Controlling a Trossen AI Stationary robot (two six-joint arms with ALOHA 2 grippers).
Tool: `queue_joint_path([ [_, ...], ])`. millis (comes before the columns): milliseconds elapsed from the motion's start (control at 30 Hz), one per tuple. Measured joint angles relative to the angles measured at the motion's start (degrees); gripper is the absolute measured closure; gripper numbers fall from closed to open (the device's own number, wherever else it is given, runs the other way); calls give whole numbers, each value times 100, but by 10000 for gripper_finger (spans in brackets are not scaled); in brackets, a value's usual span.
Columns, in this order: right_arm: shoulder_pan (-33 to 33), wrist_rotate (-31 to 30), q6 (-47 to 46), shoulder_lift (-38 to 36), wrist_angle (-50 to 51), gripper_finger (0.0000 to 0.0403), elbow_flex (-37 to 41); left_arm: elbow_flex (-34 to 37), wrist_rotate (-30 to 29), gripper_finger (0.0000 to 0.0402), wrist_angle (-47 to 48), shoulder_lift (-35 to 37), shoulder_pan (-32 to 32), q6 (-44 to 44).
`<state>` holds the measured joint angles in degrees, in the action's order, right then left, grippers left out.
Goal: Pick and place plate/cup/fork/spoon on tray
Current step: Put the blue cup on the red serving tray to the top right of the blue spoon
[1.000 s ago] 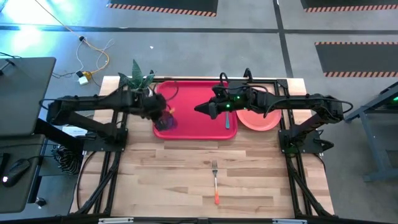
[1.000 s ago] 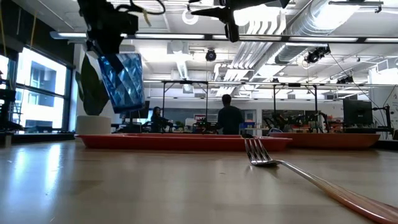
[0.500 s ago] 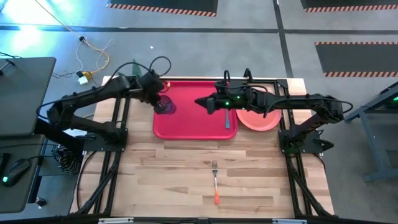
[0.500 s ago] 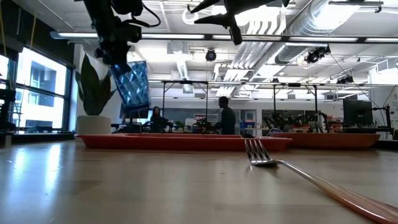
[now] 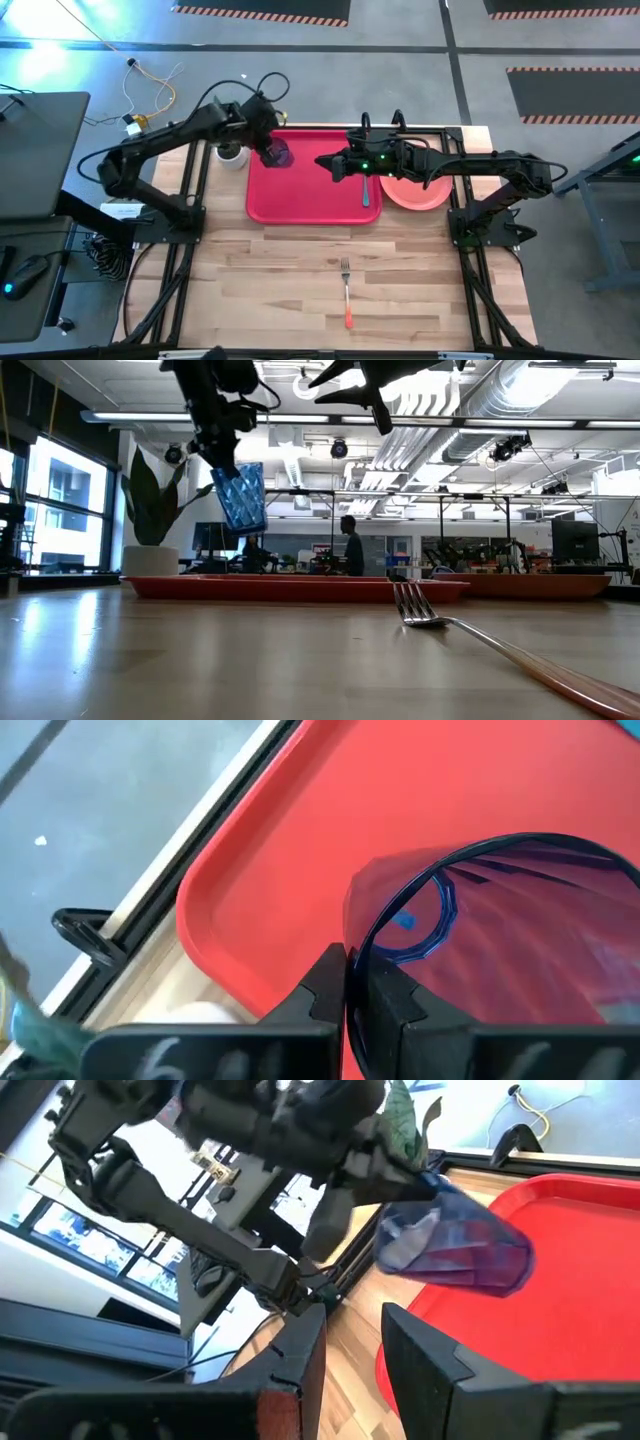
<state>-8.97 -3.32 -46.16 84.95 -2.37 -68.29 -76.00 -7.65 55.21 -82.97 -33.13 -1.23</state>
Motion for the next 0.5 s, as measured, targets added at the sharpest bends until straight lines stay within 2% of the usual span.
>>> queue_joint_path([
  [267,-64,333,12,0,7,311,0,-366,180,397,5,-774,-442,-74],
  [500,-156,579,14,0,7,311,0,-396,189,397,14,-1298,-517,-242],
])
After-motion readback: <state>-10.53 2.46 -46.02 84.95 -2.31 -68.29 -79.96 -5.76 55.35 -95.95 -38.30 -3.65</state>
